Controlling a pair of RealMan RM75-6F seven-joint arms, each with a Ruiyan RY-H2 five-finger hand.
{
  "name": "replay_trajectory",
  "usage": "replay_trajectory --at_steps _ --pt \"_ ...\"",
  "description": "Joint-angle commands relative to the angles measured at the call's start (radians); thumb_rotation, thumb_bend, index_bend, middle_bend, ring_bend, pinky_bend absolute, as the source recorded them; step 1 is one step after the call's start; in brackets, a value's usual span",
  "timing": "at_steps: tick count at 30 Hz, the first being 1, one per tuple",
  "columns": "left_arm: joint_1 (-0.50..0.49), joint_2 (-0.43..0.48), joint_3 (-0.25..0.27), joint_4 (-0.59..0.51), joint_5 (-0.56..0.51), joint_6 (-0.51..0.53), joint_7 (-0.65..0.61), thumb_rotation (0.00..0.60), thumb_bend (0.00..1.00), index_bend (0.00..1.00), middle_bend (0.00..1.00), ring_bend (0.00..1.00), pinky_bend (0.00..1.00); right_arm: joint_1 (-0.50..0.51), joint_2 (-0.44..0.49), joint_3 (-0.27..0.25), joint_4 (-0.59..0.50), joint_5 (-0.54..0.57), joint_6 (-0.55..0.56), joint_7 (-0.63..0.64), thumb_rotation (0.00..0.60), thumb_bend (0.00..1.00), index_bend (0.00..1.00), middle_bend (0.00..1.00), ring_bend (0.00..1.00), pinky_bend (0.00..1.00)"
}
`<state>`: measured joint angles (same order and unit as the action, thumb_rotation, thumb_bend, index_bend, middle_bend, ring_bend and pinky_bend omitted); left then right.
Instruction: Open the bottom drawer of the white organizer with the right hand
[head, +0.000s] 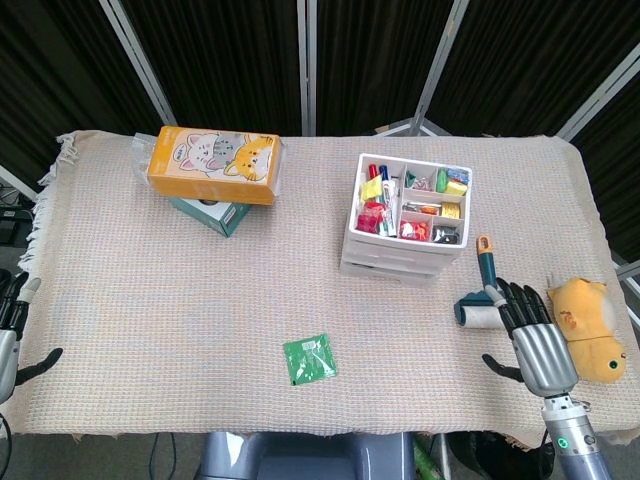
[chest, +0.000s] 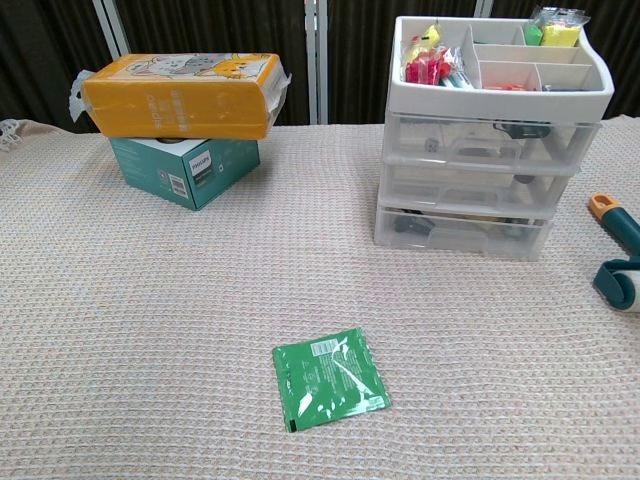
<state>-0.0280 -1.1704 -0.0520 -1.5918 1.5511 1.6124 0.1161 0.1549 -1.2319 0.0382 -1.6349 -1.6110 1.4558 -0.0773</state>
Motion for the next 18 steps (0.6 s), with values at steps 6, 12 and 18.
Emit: replay_trajectory --at_steps 6,12,18 --pt "0.004 0.006 -0.003 -0.011 0.002 0.011 -0.002 0.6 0.04 0.0 0.0 0.0 0.0 -0.002 -0.009 0.012 -0.019 0.009 0.017 0.043 0.6 0.07 0.02 0.03 0.02 0.05" --pt "0.005 0.011 -0.009 -0.015 -0.003 0.015 -0.015 0.6 0.04 0.0 0.0 0.0 0.0 0.01 -0.02 0.033 -0.18 0.081 -0.024 0.293 0.6 0.1 0.2 0.65 0.66 0.63" --pt "0.01 0.015 -0.01 -0.017 0.014 0.038 -0.033 0.6 0.04 0.0 0.0 0.0 0.0 0.08 0.024 0.065 -0.366 0.26 -0.229 0.491 0.6 0.16 0.22 0.8 0.82 0.72"
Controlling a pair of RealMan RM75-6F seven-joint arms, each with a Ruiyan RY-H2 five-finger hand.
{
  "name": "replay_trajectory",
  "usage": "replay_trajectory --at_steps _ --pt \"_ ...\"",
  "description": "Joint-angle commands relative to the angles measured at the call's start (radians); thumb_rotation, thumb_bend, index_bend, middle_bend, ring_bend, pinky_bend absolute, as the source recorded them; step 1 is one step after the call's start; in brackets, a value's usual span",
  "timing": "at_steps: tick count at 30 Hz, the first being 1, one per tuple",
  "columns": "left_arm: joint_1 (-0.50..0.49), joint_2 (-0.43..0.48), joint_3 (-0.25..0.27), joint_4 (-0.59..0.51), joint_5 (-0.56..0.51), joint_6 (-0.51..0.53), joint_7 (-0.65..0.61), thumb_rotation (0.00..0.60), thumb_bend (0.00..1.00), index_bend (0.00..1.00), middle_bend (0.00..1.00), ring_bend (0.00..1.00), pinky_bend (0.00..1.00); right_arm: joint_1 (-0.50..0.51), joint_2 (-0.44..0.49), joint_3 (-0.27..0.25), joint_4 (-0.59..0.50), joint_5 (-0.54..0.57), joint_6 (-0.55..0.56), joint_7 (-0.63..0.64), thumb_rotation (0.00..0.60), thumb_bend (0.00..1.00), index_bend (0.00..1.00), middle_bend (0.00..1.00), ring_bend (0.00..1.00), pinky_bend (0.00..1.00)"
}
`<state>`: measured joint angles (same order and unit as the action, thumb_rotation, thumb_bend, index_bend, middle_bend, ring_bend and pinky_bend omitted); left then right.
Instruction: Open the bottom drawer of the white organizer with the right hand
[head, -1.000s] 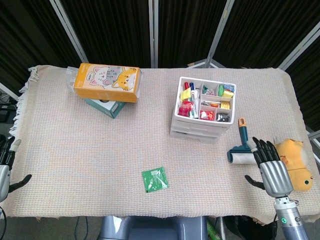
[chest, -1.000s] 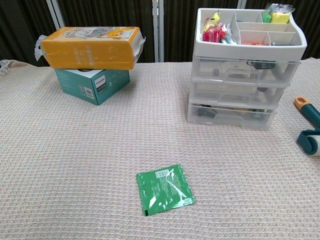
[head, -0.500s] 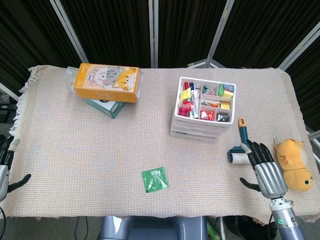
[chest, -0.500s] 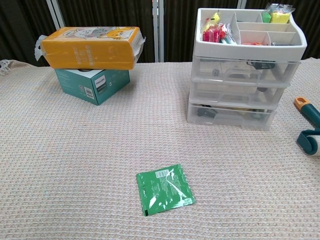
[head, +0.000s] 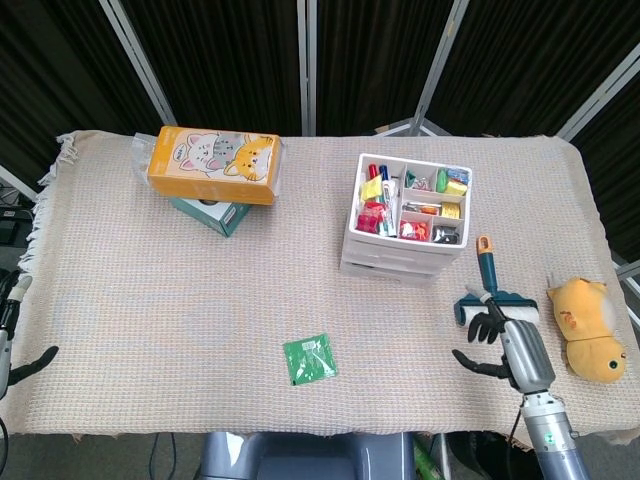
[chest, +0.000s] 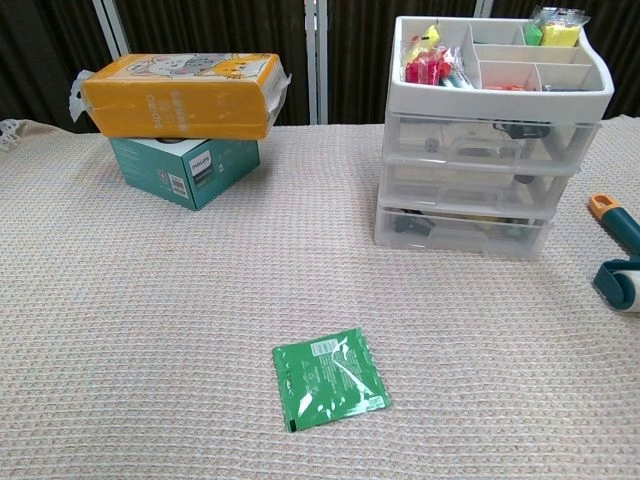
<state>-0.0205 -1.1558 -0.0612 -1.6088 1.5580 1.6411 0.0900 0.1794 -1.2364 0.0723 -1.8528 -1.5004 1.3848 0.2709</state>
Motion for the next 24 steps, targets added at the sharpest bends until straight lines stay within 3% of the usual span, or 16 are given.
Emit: replay_trajectory --at_steps 1,5,10,15,24 --pt "0.004 0.001 -0.001 0.002 0.011 0.015 -0.013 0.6 0.04 0.0 0.0 0.0 0.0 0.072 0.033 0.043 -0.176 0.198 -0.2 0.173 0.6 0.17 0.22 0.81 0.83 0.72" --pt "0.007 0.001 -0.003 0.004 0.019 0.029 -0.025 0.6 0.04 0.0 0.0 0.0 0.0 0.119 0.044 0.089 -0.237 0.343 -0.338 0.314 0.6 0.21 0.21 0.81 0.84 0.73" --pt "0.01 0.006 -0.004 0.004 0.023 0.037 -0.036 0.6 0.04 0.0 0.0 0.0 0.0 0.166 0.034 0.145 -0.237 0.468 -0.458 0.437 0.6 0.24 0.19 0.82 0.84 0.73" --pt "0.009 0.009 -0.006 -0.001 0.023 0.036 -0.04 0.6 0.04 0.0 0.0 0.0 0.0 0.227 -0.005 0.198 -0.19 0.617 -0.587 0.521 0.6 0.25 0.18 0.82 0.84 0.73" --pt "0.001 0.01 -0.011 0.001 0.013 0.02 -0.044 0.6 0.04 0.0 0.0 0.0 0.0 0.301 -0.092 0.25 -0.066 0.809 -0.712 0.581 0.6 0.26 0.17 0.81 0.84 0.73"
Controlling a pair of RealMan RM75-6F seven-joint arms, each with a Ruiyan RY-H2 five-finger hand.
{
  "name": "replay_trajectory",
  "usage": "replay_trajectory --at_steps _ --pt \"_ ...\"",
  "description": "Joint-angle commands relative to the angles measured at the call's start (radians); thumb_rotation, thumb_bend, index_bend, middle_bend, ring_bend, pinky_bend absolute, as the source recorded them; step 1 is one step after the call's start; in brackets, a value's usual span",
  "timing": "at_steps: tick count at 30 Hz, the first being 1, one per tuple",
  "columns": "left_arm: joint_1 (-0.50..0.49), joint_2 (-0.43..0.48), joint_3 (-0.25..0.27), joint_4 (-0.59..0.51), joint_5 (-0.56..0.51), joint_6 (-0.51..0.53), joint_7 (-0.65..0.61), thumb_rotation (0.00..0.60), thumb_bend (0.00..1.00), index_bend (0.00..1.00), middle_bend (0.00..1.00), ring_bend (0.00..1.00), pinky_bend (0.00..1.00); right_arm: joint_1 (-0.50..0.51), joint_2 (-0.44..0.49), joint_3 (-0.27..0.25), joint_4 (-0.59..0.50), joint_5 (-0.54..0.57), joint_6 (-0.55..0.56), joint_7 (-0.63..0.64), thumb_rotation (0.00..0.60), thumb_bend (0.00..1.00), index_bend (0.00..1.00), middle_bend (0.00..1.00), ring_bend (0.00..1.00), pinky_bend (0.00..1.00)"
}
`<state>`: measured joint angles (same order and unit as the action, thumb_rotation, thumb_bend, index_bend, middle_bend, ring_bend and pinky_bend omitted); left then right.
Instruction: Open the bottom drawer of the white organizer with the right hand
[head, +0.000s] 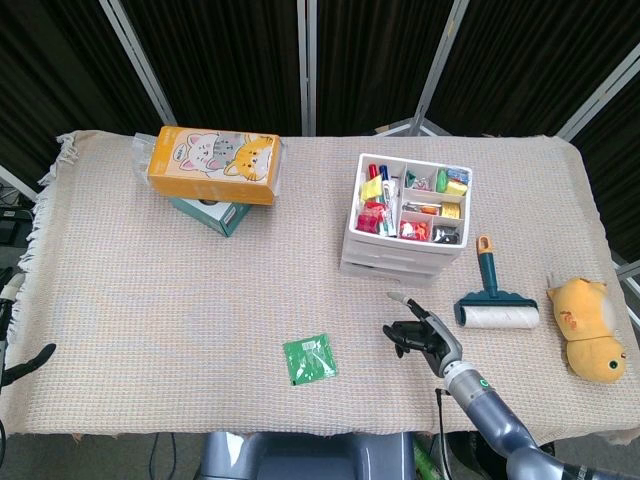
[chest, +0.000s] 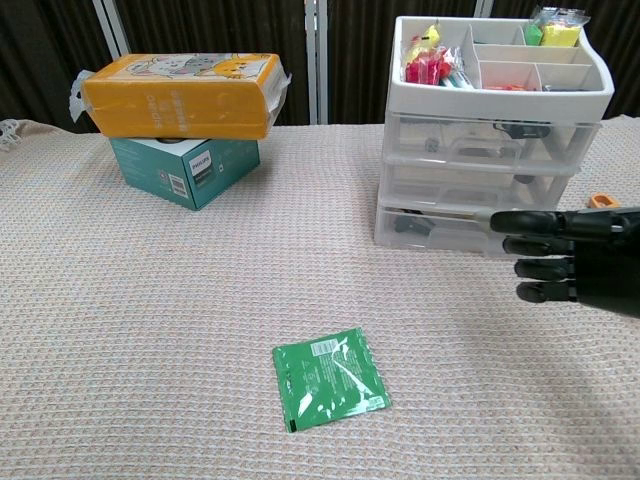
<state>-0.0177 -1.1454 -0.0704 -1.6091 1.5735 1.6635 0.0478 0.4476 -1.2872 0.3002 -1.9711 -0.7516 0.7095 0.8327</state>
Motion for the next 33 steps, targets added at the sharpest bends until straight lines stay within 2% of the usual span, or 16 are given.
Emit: replay_trajectory --at_steps 1,5,14,17,33 --pt "-0.002 0.0 -0.002 0.002 -0.005 -0.005 -0.003 0.6 0.04 0.0 0.0 0.0 0.0 0.043 -0.056 0.028 0.07 0.089 -0.047 0.023 0.6 0.26 0.17 0.81 0.84 0.73" --pt "-0.004 0.001 -0.004 0.004 -0.009 -0.007 -0.009 0.6 0.04 0.0 0.0 0.0 0.0 0.073 -0.091 0.043 0.125 0.166 -0.096 0.032 0.6 0.26 0.16 0.81 0.84 0.73" --pt "-0.005 0.006 -0.008 0.006 -0.018 -0.011 -0.022 0.6 0.04 0.0 0.0 0.0 0.0 0.12 -0.17 0.049 0.233 0.258 -0.149 0.011 0.6 0.26 0.16 0.81 0.84 0.73" --pt "-0.009 0.007 -0.003 0.008 -0.016 -0.023 -0.021 0.6 0.04 0.0 0.0 0.0 0.0 0.131 -0.199 0.07 0.28 0.283 -0.17 0.016 0.6 0.26 0.16 0.81 0.84 0.73" --pt "-0.02 0.008 -0.007 0.015 -0.034 -0.048 -0.029 0.6 0.04 0.0 0.0 0.0 0.0 0.13 -0.286 0.123 0.384 0.339 -0.133 -0.006 0.6 0.28 0.18 0.8 0.84 0.73"
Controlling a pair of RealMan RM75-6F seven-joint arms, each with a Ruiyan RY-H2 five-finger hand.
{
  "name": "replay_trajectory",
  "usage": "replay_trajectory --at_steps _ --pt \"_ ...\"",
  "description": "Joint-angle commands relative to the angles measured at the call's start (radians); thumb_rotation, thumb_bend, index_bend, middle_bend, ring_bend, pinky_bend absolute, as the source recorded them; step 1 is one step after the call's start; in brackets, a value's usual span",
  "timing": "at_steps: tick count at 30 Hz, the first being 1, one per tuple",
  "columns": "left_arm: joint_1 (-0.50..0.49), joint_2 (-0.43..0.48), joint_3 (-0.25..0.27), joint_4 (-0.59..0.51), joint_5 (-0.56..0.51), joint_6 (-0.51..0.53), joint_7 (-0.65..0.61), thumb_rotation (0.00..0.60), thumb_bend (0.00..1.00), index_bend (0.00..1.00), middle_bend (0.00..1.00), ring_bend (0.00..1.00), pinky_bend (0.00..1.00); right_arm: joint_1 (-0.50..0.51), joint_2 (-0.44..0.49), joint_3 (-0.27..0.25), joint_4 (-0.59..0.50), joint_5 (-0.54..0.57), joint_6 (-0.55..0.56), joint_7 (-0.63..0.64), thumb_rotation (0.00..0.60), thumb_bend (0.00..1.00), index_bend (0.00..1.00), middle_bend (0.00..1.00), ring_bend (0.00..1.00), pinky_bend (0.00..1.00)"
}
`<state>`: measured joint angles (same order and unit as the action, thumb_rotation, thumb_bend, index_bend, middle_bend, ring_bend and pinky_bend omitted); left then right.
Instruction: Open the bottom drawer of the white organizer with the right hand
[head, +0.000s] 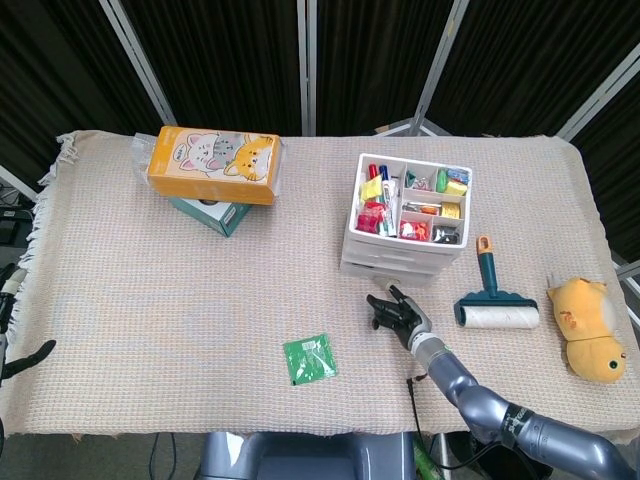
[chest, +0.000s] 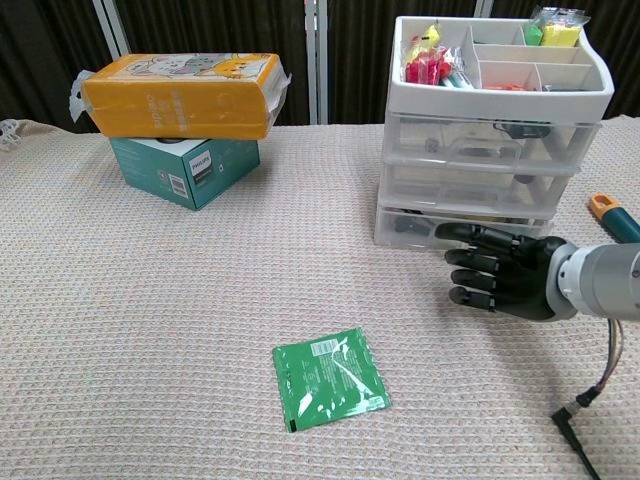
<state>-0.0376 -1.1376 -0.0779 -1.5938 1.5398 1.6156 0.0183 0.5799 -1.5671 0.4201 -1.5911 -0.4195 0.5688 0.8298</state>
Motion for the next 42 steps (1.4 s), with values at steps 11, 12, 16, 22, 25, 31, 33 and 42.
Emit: replay_trajectory --at_steps 11,12,16,22,25,31,33,42 --pt "0.0 0.003 0.003 -0.003 -0.002 -0.001 0.002 0.6 0.04 0.0 0.0 0.0 0.0 -0.031 -0.039 0.063 0.019 0.102 -0.019 0.031 0.6 0.29 0.22 0.8 0.84 0.73" --pt "0.001 0.003 0.004 -0.003 -0.001 -0.001 0.003 0.6 0.04 0.0 0.0 0.0 0.0 -0.034 -0.039 0.071 0.021 0.115 -0.04 0.04 0.6 0.29 0.23 0.8 0.84 0.73" --pt "0.001 0.005 0.006 -0.006 0.0 -0.003 0.005 0.6 0.04 0.0 0.0 0.0 0.0 -0.036 -0.039 0.091 0.043 0.157 -0.115 0.065 0.6 0.29 0.27 0.8 0.84 0.73" --pt "0.002 0.007 0.008 -0.007 0.001 -0.001 0.006 0.6 0.04 0.0 0.0 0.0 0.0 -0.022 -0.045 0.099 0.074 0.176 -0.136 0.058 0.6 0.29 0.28 0.8 0.84 0.73" --pt "0.001 0.008 0.008 -0.007 -0.002 -0.006 0.002 0.6 0.04 0.0 0.0 0.0 0.0 -0.018 -0.05 0.099 0.082 0.193 -0.117 0.054 0.6 0.29 0.27 0.8 0.84 0.73" --pt "0.002 0.008 0.01 -0.007 -0.001 -0.006 0.002 0.6 0.04 0.0 0.0 0.0 0.0 -0.016 -0.055 0.1 0.085 0.216 -0.099 0.045 0.6 0.3 0.26 0.8 0.84 0.72" --pt "0.002 0.008 0.01 -0.008 -0.001 -0.005 0.003 0.6 0.04 0.0 0.0 0.0 0.0 -0.014 -0.059 0.101 0.09 0.226 -0.092 0.042 0.6 0.3 0.26 0.8 0.84 0.72" --pt "0.002 0.008 0.01 -0.007 -0.004 -0.006 0.004 0.6 0.04 0.0 0.0 0.0 0.0 -0.031 -0.074 0.138 0.09 0.218 -0.086 0.043 0.6 0.3 0.26 0.8 0.84 0.72"
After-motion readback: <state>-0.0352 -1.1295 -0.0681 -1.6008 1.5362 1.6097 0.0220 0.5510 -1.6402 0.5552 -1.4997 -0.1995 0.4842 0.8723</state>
